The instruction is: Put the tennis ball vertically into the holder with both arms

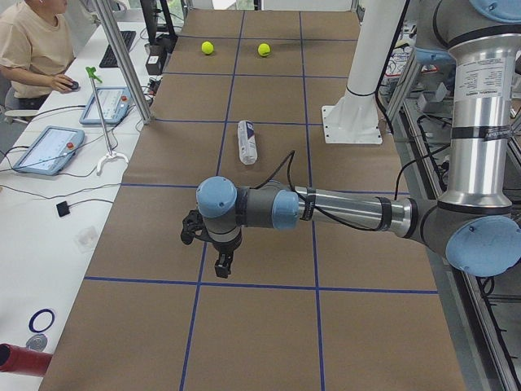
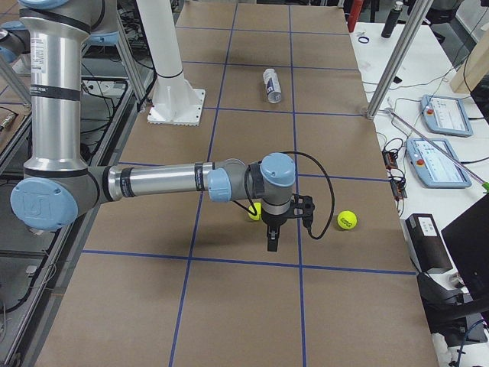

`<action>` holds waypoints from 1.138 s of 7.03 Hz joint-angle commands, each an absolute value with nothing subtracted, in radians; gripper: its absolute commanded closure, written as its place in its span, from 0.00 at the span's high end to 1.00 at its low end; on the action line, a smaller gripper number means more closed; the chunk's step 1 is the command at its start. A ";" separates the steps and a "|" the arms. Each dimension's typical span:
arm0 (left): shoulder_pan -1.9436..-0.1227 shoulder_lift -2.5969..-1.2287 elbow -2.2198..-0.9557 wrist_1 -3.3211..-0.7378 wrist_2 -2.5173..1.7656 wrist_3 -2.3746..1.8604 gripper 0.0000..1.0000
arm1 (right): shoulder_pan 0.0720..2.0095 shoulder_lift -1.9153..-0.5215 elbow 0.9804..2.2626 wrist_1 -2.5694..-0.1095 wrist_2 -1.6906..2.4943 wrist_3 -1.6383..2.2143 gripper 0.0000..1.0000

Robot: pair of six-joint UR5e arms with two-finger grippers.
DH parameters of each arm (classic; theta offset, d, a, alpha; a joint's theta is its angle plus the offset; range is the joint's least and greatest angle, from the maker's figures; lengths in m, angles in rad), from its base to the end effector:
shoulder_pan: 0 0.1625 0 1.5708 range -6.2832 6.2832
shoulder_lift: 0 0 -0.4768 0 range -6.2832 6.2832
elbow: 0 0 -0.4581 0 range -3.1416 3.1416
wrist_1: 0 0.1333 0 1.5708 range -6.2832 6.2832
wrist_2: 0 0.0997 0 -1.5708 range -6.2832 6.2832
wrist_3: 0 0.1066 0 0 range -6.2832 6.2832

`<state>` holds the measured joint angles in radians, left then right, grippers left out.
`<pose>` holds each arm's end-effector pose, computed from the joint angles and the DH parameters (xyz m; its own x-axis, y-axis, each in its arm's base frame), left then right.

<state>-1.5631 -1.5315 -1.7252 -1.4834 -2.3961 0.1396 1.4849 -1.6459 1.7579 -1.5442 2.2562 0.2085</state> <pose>-0.0508 -0.5384 0.6558 0.6705 0.1644 -0.7235 -0.1020 0.9863 0.1296 0.0201 -0.5333 0.6547 0.7649 0.0540 0.6419 -0.0750 0.9972 0.0054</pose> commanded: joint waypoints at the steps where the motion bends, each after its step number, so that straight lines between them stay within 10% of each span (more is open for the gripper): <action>1: -1.563 -1.534 -1.741 -1.483 -2.396 0.140 1.00 | 1.485 -1.646 1.758 -1.540 2.256 0.215 1.00; 8: -1.555 -1.522 -1.772 -1.680 -2.407 0.138 1.00 | 1.483 -1.638 1.761 -1.539 2.258 0.222 1.00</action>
<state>-1.5576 -1.5259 -1.7699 -1.6460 -2.3965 0.1422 1.4836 -1.6408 1.7609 -1.5386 2.2578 0.2222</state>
